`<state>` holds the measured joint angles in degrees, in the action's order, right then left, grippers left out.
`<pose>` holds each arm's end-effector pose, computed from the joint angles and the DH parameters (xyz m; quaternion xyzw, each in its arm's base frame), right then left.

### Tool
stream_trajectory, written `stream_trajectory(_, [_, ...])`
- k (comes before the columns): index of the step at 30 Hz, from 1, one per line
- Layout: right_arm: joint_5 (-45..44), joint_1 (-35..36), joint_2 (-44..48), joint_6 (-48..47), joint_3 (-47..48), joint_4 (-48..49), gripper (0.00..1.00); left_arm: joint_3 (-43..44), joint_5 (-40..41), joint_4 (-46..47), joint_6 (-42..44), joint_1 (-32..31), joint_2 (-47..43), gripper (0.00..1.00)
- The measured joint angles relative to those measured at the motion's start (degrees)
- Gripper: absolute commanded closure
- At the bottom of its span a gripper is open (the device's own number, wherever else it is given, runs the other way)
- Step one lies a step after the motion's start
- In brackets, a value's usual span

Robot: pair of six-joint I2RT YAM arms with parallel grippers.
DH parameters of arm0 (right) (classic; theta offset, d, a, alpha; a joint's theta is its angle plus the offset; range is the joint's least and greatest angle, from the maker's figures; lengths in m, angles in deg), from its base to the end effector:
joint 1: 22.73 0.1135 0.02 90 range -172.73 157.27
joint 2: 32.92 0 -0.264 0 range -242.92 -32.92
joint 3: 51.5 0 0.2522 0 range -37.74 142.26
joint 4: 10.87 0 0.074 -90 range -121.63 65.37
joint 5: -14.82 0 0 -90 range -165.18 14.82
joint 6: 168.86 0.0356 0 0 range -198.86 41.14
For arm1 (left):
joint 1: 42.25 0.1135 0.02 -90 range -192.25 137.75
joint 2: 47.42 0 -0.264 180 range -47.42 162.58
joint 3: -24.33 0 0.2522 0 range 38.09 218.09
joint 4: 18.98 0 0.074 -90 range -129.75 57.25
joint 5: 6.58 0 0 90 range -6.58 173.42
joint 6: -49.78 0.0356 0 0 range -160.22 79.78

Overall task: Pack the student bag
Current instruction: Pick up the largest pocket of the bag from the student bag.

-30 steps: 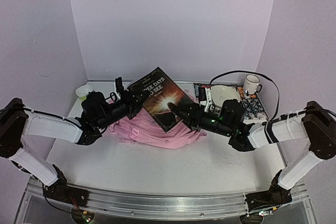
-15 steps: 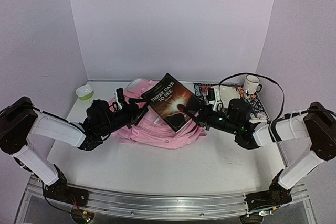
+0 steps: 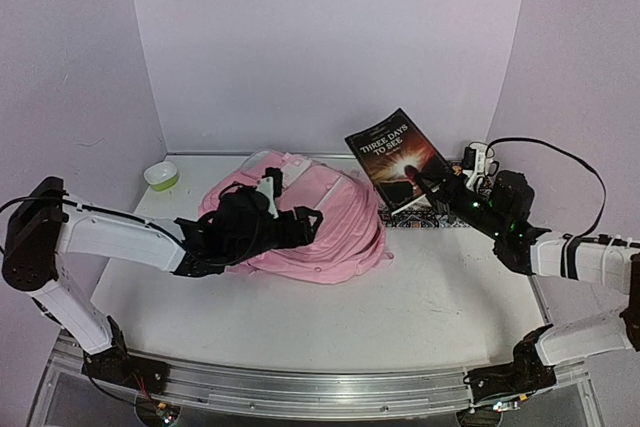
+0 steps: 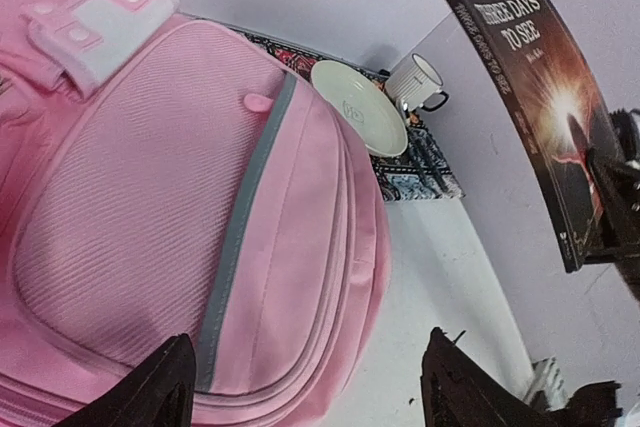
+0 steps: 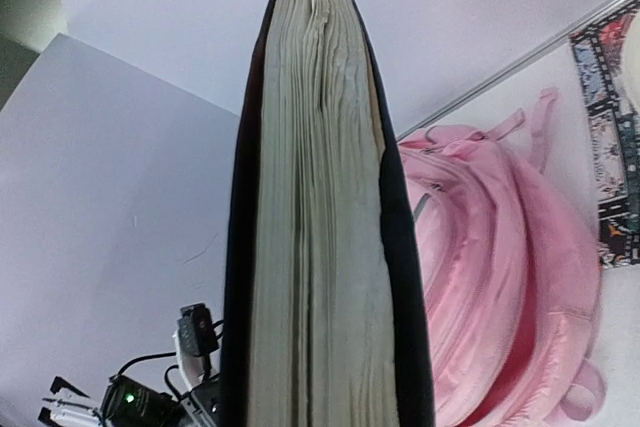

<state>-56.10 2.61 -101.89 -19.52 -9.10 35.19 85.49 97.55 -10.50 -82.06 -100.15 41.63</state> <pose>0.2230 0.1185 0.2830 0.0370 0.5839 0.6131 0.5308 0.1885 -0.2842 0.2234 0.0428 0.8120 -0.3737 0.4463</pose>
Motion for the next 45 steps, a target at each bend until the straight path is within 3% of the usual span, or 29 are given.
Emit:
stream_trajectory(11, [-0.1, -5.6, 5.2, -0.5, -1.5, -16.5, 1.00, 30.3, 22.7, -26.1, 20.0, -14.2, 21.1, 0.20])
stream_trajectory(20, [0.1, -6.8, 8.4, -1.2, -2.2, -22.0, 1.00, 43.4, 32.6, -41.9, 24.6, -15.7, 34.4, 0.25])
stream_trajectory(28, [1.4, -6.8, 8.4, -1.6, -2.2, -23.0, 1.00, 46.4, 39.1, -49.3, 23.9, -15.7, 37.1, 0.60])
stream_trajectory(35, [4.3, -6.8, 8.5, -2.3, -2.2, -25.7, 1.00, 45.4, 39.4, -52.4, 22.4, -15.5, 33.0, 0.93])
stream_trajectory(38, [5.3, -6.8, 8.8, -2.0, -2.2, -26.0, 1.00, 44.9, 38.4, -54.2, 22.0, -14.8, 29.5, 1.00])
stream_trajectory(45, [7.2, -6.9, 11.3, 1.2, -2.2, -25.1, 1.00, 44.7, 34.2, -56.2, 20.5, -11.2, 21.9, 1.00])
